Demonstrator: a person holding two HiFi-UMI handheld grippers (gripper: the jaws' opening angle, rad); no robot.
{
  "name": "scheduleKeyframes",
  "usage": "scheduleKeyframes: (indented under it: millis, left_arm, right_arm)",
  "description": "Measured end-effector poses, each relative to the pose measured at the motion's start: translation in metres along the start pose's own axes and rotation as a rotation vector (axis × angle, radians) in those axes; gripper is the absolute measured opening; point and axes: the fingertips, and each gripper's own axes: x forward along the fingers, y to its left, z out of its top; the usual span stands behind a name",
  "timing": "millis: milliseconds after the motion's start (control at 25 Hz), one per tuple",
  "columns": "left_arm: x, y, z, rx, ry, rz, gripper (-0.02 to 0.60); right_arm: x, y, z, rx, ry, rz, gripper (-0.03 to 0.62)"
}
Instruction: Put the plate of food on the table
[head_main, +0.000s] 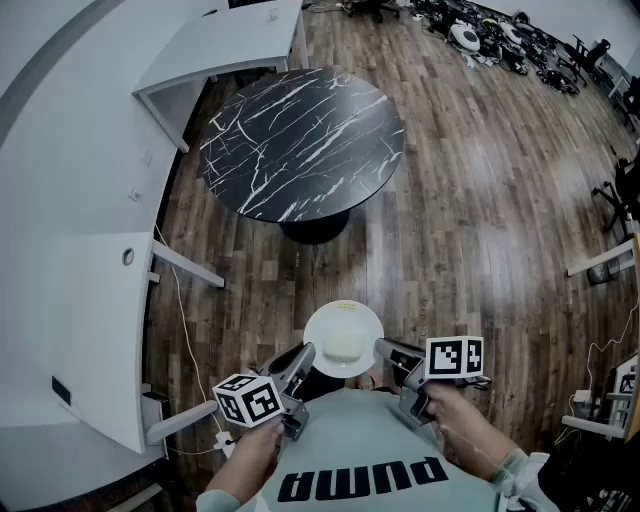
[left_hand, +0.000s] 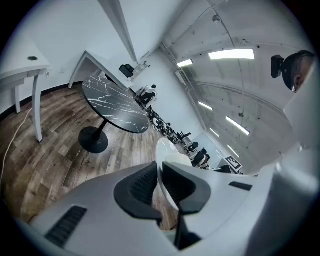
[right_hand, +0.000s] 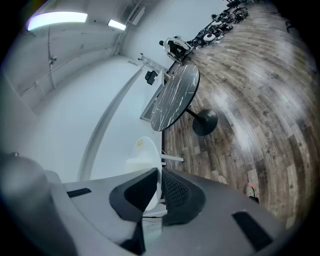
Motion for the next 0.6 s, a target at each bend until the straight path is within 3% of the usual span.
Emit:
scheduleKeyframes:
  millis: [600]
  left_arm:
    - [-0.006,0.043,0.102,0.038,0.021,-0.083,0.038]
  right_arm:
    - [0.07,0.059,0.052,-0.011,-0.084,-0.036,0.031]
